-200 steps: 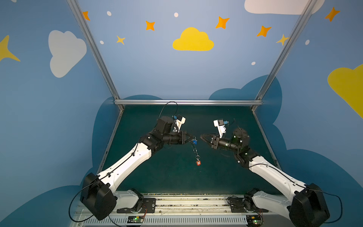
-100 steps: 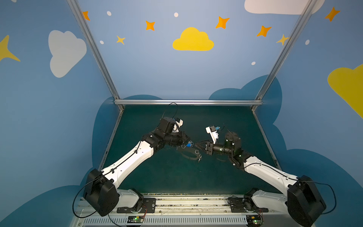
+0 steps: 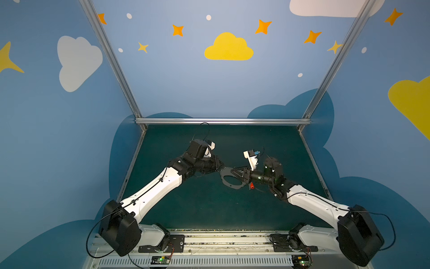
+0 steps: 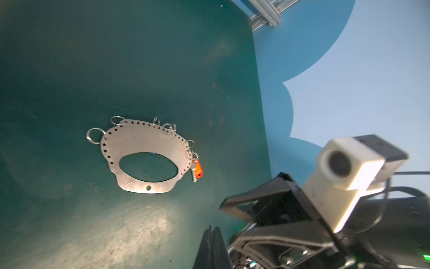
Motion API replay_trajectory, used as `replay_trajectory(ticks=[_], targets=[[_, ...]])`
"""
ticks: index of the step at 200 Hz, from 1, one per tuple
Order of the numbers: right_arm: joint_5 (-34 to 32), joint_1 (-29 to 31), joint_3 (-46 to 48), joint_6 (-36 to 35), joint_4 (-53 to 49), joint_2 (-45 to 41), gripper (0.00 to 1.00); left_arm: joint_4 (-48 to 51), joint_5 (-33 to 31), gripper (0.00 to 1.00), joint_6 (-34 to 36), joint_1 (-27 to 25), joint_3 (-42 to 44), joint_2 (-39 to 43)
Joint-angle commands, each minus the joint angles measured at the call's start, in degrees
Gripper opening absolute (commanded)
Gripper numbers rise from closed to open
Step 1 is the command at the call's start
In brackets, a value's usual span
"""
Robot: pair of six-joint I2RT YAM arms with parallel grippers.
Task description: Put the keys on the keyring
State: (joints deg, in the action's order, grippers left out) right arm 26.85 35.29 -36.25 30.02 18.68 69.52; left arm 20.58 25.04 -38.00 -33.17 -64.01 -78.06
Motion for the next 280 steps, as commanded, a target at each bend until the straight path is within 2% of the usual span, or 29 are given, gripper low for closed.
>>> replay_trajectory(ticks=[1,14,31,44,71,99,110,159,230,250,280], targets=[[-7.66,-2.41,0.54,-1.98,-9.04,-2.03,0.37,2.94,-2.71,0.22,1.09,-0.04,0.85,-3.09],[-10.54,-3.43,0.40,-2.43,-11.73,-2.34,0.38,1.69,-1.84,0.24,0.83,-0.14,1.54,-5.25],[-13.32,-4.80,-0.98,-3.27,-15.14,-0.51,0.39,-0.49,-1.86,0.31,-0.23,-0.56,2.29,-8.54],[-13.58,-5.98,-2.06,-3.46,-17.33,2.53,0.39,-1.74,-2.25,0.38,-0.83,-1.05,2.04,-11.44],[-13.38,-6.78,-6.03,-3.76,-19.05,9.31,0.39,-1.14,-4.24,0.45,-1.10,-2.71,-1.15,-17.69],[-13.68,-7.13,-5.92,-2.52,-16.05,13.45,0.40,-0.04,-4.60,0.50,-0.23,-3.98,-5.55,-24.58],[-15.88,-7.52,-6.90,-1.81,-17.47,14.93,0.42,-0.15,-3.89,0.50,-0.28,-4.63,-6.61,-26.96],[-12.22,-10.82,-9.67,-3.32,-15.46,22.52,0.45,3.24,-4.07,0.47,1.01,-7.20,-9.23,-34.58],[2.02,-12.79,-11.93,-2.38,-7.14,32.09,0.47,11.10,-7.06,0.40,2.13,-6.57,-5.45,-34.02],[4.76,-12.74,-10.44,-0.67,-3.24,33.30,0.47,13.09,-8.05,0.35,2.49,-6.10,-3.03,-32.25],[7.14,-12.73,-10.10,0.22,-1.11,34.81,0.44,15.01,-9.04,0.33,3.20,-4.48,0.80,-28.59]])
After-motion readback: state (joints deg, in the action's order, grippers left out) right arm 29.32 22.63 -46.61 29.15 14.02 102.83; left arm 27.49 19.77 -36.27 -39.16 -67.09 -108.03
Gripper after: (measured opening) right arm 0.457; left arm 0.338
